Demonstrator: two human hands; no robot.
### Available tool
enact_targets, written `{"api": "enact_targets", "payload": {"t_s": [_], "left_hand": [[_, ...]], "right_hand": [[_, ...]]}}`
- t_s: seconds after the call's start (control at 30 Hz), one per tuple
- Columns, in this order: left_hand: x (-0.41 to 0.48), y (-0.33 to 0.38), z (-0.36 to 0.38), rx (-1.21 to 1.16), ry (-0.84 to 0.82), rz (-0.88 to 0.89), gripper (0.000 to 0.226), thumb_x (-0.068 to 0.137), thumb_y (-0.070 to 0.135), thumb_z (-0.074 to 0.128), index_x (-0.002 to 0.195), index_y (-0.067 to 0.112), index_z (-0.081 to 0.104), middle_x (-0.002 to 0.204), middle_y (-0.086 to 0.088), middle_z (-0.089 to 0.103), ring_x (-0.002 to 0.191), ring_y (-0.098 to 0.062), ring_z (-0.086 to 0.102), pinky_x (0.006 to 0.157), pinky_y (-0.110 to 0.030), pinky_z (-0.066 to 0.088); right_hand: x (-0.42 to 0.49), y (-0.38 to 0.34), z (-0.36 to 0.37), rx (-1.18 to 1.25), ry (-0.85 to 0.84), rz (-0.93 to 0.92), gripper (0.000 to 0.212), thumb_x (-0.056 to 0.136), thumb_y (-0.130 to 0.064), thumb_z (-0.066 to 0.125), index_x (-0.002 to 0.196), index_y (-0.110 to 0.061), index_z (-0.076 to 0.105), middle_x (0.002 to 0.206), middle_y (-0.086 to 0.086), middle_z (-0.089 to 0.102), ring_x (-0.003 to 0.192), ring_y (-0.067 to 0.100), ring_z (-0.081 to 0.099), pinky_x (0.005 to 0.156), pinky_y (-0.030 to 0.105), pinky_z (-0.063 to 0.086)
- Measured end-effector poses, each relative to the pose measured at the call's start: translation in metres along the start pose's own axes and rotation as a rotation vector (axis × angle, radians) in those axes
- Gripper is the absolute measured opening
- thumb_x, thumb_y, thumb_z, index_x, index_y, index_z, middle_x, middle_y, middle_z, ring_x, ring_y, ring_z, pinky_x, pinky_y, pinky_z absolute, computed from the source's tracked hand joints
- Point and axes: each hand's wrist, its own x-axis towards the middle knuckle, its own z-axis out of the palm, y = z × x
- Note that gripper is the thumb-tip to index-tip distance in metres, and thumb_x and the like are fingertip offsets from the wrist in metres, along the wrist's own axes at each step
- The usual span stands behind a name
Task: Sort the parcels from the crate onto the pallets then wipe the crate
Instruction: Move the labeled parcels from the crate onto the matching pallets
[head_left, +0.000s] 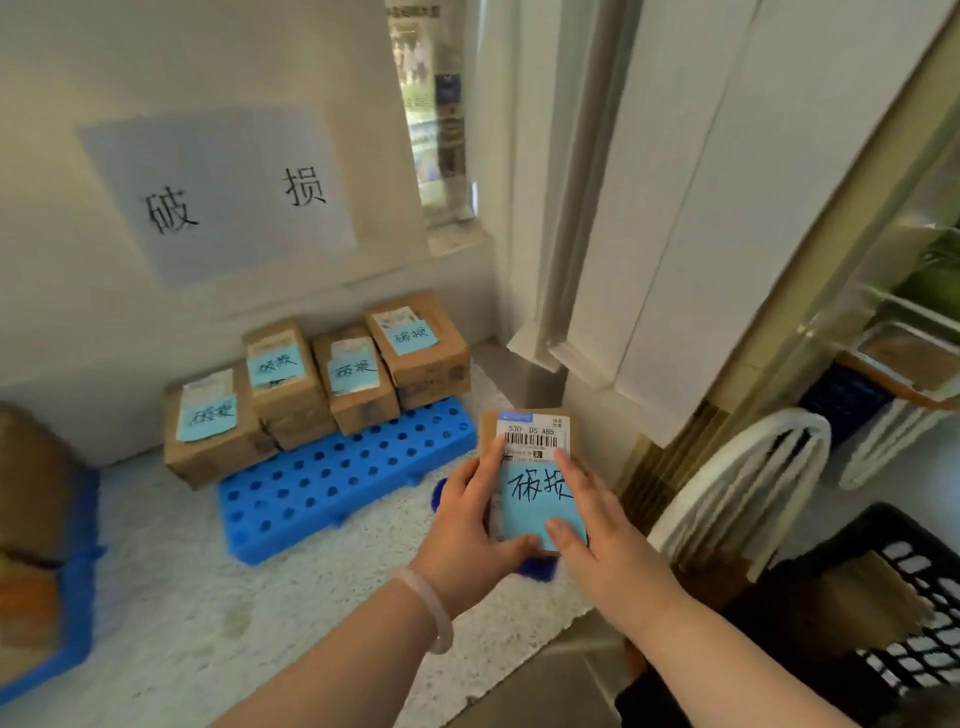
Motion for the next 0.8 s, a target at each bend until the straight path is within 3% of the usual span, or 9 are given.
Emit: {"api": "enact_targets", "payload": {"t_s": [0.13, 0.37, 0.5, 0.63, 0.73, 0.8], "left_hand": [[-0.017, -0.041, -0.063, -0.008, 0.124, -0.078, 0.097, 0.084, 0.029, 0.075, 0.145, 0.051, 0.004, 0.149, 0.014, 0.024, 0.130, 0.002, 0.026, 0.096, 0.003, 0.026], [-0.050, -0.116, -0.148, -0.048, 0.287, -0.228, 0.094, 0.085, 0.027, 0.074, 0.143, 0.056, 0.006, 0.149, 0.013, 0.030, 0.135, -0.006, 0.034, 0.111, -0.029, 0.039], [-0.061, -0.149, -0.177, -0.088, 0.341, -0.308, 0.087, 0.089, 0.020, 0.070, 0.139, 0.051, 0.005, 0.135, 0.017, 0.033, 0.126, -0.003, 0.037, 0.094, -0.006, 0.039], [-0.059, -0.181, -0.198, -0.142, 0.365, -0.390, 0.087, 0.088, 0.019, 0.070, 0.140, 0.050, 0.007, 0.141, 0.012, 0.033, 0.128, -0.005, 0.036, 0.097, -0.013, 0.039], [-0.053, -0.201, -0.209, -0.141, 0.377, -0.430, 0.089, 0.087, 0.019, 0.072, 0.141, 0.050, 0.007, 0.148, 0.008, 0.031, 0.130, -0.004, 0.033, 0.100, -0.015, 0.034], [-0.048, -0.211, -0.213, -0.140, 0.377, -0.457, 0.090, 0.087, 0.020, 0.072, 0.140, 0.053, 0.007, 0.149, 0.009, 0.030, 0.128, -0.004, 0.033, 0.093, -0.009, 0.036]], "right_hand": [[0.042, -0.046, 0.055, 0.036, -0.137, -0.047, 0.066, 0.100, -0.047, 0.041, 0.138, -0.070, -0.008, 0.157, -0.017, 0.010, 0.127, 0.007, 0.039, 0.095, 0.036, 0.052], [0.096, -0.110, 0.148, 0.116, -0.389, -0.098, 0.068, 0.101, -0.042, 0.045, 0.145, -0.063, -0.003, 0.157, -0.018, 0.008, 0.127, 0.005, 0.031, 0.100, 0.029, 0.043], [0.122, -0.135, 0.189, 0.134, -0.515, -0.100, 0.071, 0.102, -0.035, 0.047, 0.146, -0.059, -0.004, 0.153, -0.016, 0.017, 0.130, 0.005, 0.031, 0.104, 0.027, 0.037], [0.147, -0.144, 0.222, 0.112, -0.607, -0.092, 0.072, 0.101, -0.035, 0.049, 0.134, -0.070, -0.005, 0.155, -0.014, 0.015, 0.136, 0.009, 0.028, 0.112, 0.036, 0.035], [0.159, -0.146, 0.243, 0.082, -0.639, -0.076, 0.075, 0.099, -0.035, 0.051, 0.141, -0.066, -0.004, 0.159, -0.014, 0.009, 0.137, 0.009, 0.026, 0.111, 0.035, 0.036], [0.166, -0.148, 0.255, 0.070, -0.646, -0.052, 0.077, 0.099, -0.034, 0.052, 0.144, -0.063, -0.003, 0.159, -0.017, 0.005, 0.134, 0.008, 0.028, 0.109, 0.032, 0.038]]}}
